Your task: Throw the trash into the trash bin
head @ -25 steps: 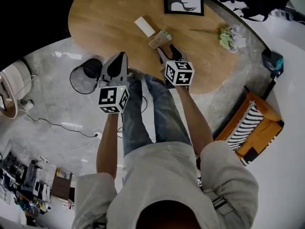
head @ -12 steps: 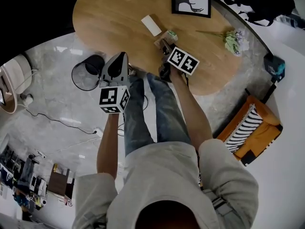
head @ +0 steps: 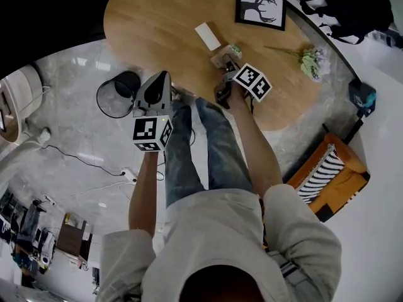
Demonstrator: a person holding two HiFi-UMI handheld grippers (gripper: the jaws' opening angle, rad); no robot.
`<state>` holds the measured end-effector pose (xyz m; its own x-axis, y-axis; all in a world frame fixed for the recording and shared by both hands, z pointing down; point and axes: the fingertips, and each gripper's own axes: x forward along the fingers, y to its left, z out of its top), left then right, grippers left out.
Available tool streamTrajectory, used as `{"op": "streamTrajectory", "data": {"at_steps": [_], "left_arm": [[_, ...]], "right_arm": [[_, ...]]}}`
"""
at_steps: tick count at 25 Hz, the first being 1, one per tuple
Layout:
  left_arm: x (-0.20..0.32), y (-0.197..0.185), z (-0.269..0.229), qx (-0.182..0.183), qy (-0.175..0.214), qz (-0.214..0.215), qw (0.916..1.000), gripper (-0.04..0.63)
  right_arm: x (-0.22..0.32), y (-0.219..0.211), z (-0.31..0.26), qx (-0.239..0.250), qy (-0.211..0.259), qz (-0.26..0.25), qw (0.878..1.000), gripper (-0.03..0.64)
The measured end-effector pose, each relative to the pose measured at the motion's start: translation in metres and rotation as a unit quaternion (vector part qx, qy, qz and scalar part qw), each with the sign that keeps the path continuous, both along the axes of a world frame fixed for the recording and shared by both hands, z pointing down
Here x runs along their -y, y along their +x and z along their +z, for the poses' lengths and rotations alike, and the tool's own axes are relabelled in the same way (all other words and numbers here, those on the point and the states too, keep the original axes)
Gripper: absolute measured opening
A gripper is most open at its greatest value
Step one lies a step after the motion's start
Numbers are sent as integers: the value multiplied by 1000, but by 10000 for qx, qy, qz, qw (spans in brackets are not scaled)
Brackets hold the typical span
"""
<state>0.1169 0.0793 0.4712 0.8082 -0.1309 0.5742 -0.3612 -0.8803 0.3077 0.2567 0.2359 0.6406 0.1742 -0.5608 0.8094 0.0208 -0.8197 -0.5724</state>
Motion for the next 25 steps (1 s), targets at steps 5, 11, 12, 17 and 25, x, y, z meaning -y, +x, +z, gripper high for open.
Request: {"op": "streamTrajectory", "data": {"at_steps": [5, 11, 12, 17, 25], "left_arm": [[4, -2, -2, -33, 13, -80, 10000, 17], [6, -7, -5, -83, 11, -218, 9997, 18], [7, -8, -5, -90, 11, -256, 9996, 18], [13, -21, -7, -137, 24, -529, 9985, 18], [38, -72, -11, -199, 89, -1368, 9904, 18]], "right_arm": [[8, 1, -17, -761, -270, -1005, 9917, 110], [29, -7, -51, -2497, -753, -3065, 9154, 107], [34, -10, -58, -2796, -815, -3403, 8941, 107], [58, -27, -84, -3638, -802, -4442, 8148, 106], [110, -69, -96, -3812, -332, -5250, 7603, 104]]}}
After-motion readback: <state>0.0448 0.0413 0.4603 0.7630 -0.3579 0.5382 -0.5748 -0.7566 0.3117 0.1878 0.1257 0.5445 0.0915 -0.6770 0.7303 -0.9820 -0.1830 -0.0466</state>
